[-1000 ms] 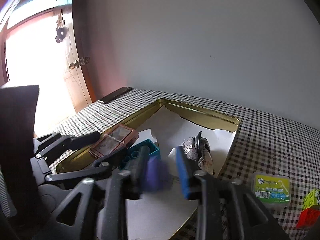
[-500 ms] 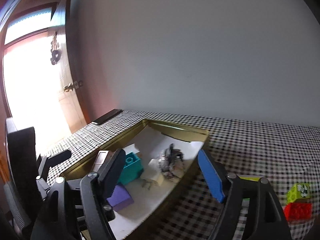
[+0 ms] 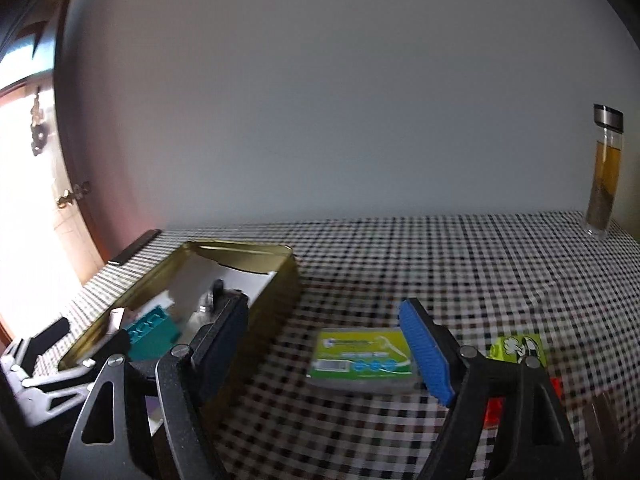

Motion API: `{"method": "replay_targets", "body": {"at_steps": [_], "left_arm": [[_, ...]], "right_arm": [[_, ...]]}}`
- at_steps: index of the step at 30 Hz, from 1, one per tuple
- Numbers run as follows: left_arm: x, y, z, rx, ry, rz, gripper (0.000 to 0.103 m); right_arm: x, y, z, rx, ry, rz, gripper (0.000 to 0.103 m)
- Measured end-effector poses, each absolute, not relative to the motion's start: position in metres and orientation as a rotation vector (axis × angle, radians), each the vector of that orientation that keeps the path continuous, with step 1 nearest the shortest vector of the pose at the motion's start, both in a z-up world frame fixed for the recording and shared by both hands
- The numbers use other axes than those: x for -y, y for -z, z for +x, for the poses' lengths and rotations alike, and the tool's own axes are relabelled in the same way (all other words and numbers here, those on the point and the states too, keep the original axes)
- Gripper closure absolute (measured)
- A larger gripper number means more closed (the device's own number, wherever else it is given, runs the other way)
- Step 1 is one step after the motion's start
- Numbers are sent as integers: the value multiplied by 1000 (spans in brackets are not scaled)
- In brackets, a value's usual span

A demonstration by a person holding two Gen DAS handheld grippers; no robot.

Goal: Organize rigid objects
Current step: 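Grasp the green floss box with the right tool while the left tool moves toward the red brick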

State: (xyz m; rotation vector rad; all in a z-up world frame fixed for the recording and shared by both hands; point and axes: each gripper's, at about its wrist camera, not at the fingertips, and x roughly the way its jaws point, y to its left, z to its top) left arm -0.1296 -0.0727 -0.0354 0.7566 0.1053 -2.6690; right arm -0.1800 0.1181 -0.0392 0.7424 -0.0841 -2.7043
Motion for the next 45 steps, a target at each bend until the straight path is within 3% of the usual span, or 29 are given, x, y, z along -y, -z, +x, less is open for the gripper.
{"method": "replay_targets", "body": {"at_steps": [9,15,22,24,30,33,45], "left_arm": [[73,37,-134,-144,2686,768,1],[74,38,-135,-163,2687,780,1],[64,38,-137,-119,2688,803,0],[61,38,-138,-112,2690,809,0],[46,33,-137,-94,2717,820,0],[29,29,-138,-71,2748,819,1],[-84,48,-160,44,2897,999,1]], "right_arm": [[-109,66,-206,-71,2704,987,23],[-107,74,-220,-66,2692,1107,15],[-115,86,-233,1,2642,1244,15],[-122,84,-230,39,2639,1228,20],[-128,63,-201,-52,2747,1074,20],[-147,50,-187,0,2803,991,20],[-266,34,-151,90,3158,804,20]]}}
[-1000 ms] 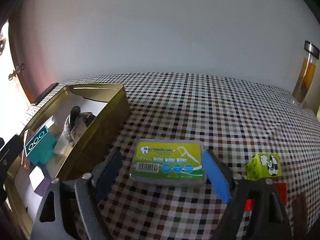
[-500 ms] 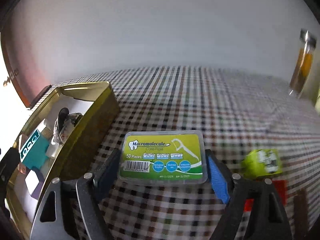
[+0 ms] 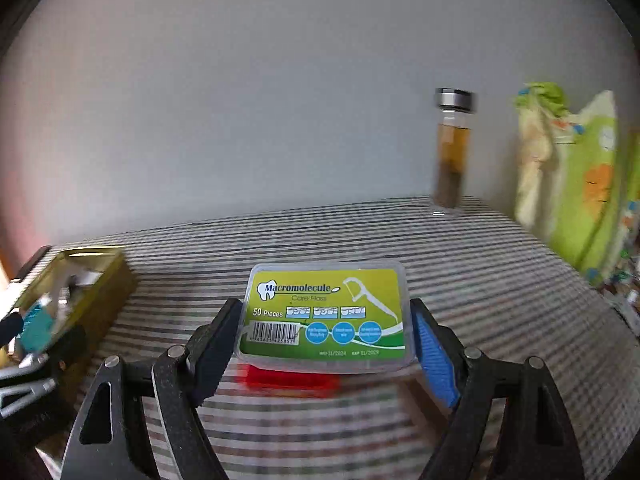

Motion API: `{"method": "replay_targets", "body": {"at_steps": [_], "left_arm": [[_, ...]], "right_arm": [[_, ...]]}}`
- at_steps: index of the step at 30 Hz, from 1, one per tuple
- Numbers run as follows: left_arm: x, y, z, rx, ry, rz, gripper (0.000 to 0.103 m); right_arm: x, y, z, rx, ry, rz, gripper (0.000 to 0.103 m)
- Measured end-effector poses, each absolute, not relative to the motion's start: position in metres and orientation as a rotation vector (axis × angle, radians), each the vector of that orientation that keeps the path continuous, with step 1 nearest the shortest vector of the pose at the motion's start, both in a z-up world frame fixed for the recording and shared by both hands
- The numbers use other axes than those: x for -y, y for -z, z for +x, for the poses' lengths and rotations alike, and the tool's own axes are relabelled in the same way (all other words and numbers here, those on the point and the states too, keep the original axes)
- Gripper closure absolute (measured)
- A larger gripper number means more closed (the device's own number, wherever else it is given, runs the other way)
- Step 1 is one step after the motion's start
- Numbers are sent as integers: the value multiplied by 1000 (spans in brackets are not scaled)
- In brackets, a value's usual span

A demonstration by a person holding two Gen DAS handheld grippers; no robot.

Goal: Organize rigid objects
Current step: 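Grasp the green floss box with the right tool while the left tool moves toward the red brick, then close the left tool on the red lego brick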

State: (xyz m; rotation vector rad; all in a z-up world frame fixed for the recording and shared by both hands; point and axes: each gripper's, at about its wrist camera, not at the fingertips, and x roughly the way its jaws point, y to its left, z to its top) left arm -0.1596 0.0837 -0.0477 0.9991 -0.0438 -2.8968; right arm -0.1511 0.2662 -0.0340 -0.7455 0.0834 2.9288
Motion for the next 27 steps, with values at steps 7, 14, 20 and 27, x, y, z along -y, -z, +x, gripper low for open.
{"method": "replay_targets", "body": {"at_steps": [7,14,20,27], "left_arm": [[-135,61,-171,69,2982,1146,1],[-170,65,-176,63,3046,1237,1],[-188,69,-184,74,3079,1299,1],[-199,76,-195,113,3044,1349,3]], "right_arm": [[-308,36,-148,-172,-2857,-719,20],[-333,39,-142,-245,-2800,-696,20],[-349,45,-141,-303,-2770,-713,20],[-346,42,-137,-286,-2776,-686,20]]}}
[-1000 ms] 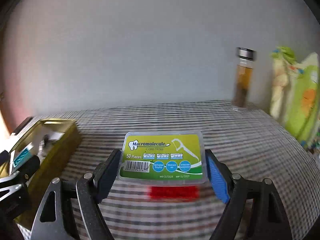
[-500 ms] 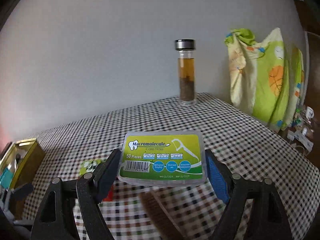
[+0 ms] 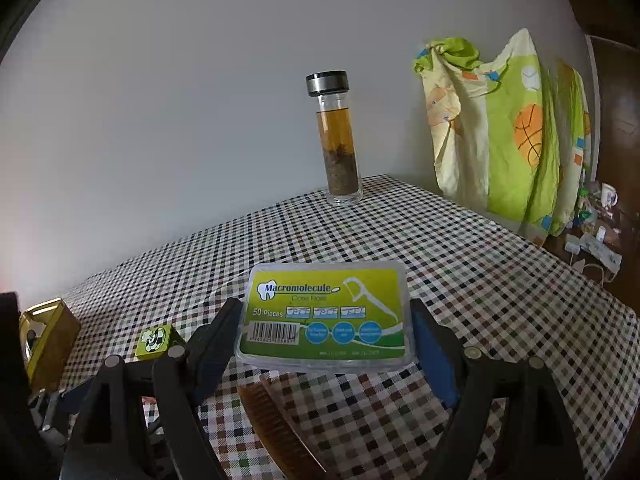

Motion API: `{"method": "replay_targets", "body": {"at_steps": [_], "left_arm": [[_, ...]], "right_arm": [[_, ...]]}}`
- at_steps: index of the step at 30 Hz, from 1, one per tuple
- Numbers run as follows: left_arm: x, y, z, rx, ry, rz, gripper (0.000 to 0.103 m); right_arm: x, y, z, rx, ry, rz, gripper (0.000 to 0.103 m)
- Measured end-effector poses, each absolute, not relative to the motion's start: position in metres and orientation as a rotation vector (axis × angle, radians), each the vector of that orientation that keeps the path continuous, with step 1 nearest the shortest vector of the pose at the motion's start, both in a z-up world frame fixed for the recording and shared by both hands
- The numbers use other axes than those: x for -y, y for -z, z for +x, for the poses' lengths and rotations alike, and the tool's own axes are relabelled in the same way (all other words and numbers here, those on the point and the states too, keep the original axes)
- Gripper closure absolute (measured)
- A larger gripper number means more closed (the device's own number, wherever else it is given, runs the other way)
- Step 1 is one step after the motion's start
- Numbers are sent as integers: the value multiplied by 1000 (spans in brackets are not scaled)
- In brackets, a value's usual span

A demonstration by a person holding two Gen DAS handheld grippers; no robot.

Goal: Organize rigid objects
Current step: 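Close the left tool on the red lego brick, then lift the red brick with the left tool while the right tool carries the floss box toward the tin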

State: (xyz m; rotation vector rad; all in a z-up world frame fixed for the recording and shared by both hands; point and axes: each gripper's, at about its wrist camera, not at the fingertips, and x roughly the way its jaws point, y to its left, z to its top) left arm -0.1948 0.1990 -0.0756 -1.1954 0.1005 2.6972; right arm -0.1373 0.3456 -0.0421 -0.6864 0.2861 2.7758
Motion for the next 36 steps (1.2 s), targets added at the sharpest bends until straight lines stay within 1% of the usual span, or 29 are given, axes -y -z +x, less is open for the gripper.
{"method": "replay_targets", "body": {"at_steps": [1,2,3,4,6,11,15,28,36], "left_arm": [[-199,77,-197,-98,-2691,-1209,11],[-198,79,-199,-81,-2670,-1228,26],[-197,82,-203,-61,-2645,-1250,33],[-195,84,-205,-44,-2627,-1266,37],[-191,84,-204,-26,-2624,-1258,37],[-187,80,-193,-75,-2641,-1211,38],[-168,78,-188,-60,-2680,-1203,38],[-112,69,-159,19,-2795,-1091,38],[-94,64,-147,45,-2830,-1021,38]], "right_arm": [[-343,42,-137,-273,-2777,-682,20],[-341,41,-137,-258,-2779,-681,20],[-340,41,-137,-252,-2780,-684,20],[-340,42,-138,-251,-2781,-686,20],[-338,42,-138,-247,-2781,-693,20],[-328,40,-136,-209,-2811,-670,20],[-319,41,-134,-247,-2890,-681,20],[-285,37,-127,-196,-2990,-663,20],[-272,37,-121,-184,-2999,-654,20]]}}
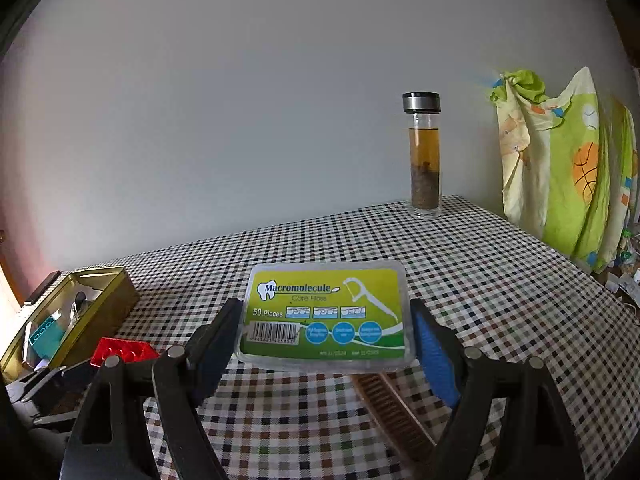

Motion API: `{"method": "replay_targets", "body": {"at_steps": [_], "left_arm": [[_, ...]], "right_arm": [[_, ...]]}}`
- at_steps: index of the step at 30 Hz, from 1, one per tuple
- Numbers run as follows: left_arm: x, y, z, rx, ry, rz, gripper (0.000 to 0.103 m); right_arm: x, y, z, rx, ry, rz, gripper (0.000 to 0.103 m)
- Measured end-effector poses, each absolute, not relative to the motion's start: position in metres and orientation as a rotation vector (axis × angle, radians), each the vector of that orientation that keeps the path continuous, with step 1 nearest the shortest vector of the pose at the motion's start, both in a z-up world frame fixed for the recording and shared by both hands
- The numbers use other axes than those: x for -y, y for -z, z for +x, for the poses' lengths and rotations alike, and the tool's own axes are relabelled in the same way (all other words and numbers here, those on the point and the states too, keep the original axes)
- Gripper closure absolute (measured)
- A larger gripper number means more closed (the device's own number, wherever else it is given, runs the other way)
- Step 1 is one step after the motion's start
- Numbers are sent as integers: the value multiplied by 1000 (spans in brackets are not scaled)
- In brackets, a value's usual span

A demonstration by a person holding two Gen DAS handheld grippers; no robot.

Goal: Organize rigid objects
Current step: 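Lift the red brick with the left tool while the right tool carries the floss box toward the tin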

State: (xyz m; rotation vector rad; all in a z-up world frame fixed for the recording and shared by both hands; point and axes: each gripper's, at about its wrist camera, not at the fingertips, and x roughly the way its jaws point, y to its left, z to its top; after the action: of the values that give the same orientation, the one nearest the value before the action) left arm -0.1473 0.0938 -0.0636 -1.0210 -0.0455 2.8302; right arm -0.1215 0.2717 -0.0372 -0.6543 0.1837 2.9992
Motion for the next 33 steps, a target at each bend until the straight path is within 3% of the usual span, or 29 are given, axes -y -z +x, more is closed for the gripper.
{"method": "replay_targets", "body": {"at_steps": [33], "left_arm": [[-62,46,-115,46,-3004,-788,38]], "right_arm": [[-223,32,-104,-75,-3091,-550,20]]}}
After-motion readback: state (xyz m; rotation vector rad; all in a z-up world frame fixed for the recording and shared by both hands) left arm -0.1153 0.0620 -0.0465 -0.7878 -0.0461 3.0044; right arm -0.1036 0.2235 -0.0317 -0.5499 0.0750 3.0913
